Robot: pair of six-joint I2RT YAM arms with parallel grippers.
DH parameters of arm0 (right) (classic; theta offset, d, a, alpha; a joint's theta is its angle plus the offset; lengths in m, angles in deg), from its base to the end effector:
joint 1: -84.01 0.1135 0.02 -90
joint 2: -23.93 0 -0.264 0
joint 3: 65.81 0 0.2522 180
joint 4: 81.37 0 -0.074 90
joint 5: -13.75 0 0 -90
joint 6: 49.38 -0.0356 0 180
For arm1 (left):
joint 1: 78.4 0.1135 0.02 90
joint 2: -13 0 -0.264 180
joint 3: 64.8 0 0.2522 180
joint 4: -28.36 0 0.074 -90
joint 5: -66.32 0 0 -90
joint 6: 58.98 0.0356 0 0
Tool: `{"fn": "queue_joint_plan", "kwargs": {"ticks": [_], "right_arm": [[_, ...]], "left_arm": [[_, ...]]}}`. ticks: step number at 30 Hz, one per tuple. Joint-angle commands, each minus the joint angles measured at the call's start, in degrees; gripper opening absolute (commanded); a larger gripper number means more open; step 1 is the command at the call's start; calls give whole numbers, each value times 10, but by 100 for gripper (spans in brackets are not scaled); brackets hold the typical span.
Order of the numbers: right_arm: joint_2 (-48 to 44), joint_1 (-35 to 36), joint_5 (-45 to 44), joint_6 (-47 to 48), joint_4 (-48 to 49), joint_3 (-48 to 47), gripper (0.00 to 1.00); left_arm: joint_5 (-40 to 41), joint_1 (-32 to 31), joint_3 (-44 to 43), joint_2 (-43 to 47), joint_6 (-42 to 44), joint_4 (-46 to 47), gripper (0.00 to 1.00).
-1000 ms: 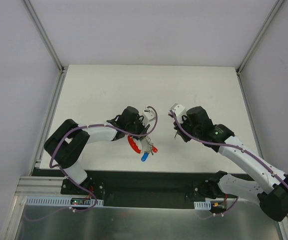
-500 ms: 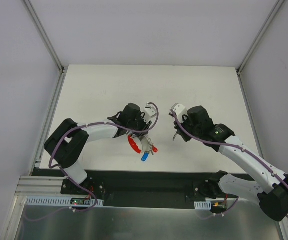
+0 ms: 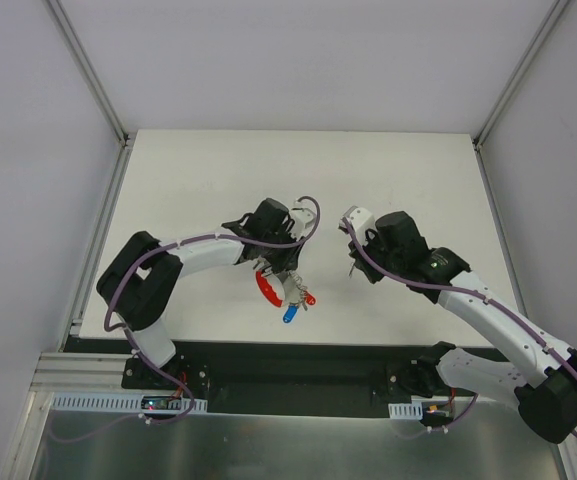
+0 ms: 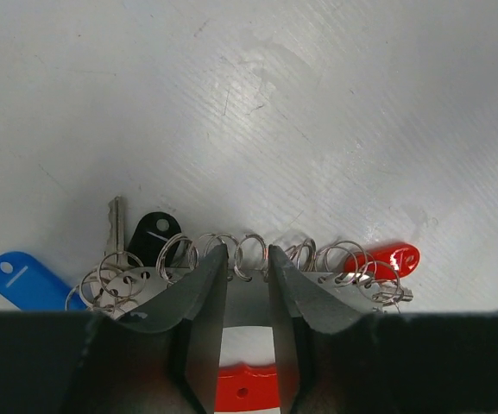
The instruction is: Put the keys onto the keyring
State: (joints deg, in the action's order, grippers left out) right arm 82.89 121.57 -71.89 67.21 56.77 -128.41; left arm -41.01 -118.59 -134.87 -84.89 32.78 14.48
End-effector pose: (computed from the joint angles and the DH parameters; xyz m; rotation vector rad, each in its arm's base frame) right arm 0.1740 0.1372 0.2880 -1.2256 1.8777 0.1890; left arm 0.2681 -0.2404 0.1855 0.9919 2.1383 -0.6854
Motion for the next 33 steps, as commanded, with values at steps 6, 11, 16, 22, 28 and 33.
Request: {"fn": "queue_joint_plan", "kwargs": {"ticks": [6, 11, 16, 22, 28, 33], "right_arm": [[-2, -6, 10, -3, 12, 8, 1], [-2, -6, 14, -5, 14, 10, 1], [-3, -6, 16, -5, 13, 11, 1], [-9, -6, 15, -5, 13, 15, 1], [-12, -6, 14, -5, 12, 17, 1], [-13, -6, 14, -5, 12, 17, 1]], "left_arm": [[4, -4, -56, -19, -96, -101, 20], [33, -5, -65, -25, -126, -119, 24], [57, -5, -78, -36, -136, -134, 28], [90, -4, -96, -35, -141, -138, 28], [106, -5, -107, -45, -153, -142, 28], [98, -5, -107, -50, -158, -148, 22]]}}
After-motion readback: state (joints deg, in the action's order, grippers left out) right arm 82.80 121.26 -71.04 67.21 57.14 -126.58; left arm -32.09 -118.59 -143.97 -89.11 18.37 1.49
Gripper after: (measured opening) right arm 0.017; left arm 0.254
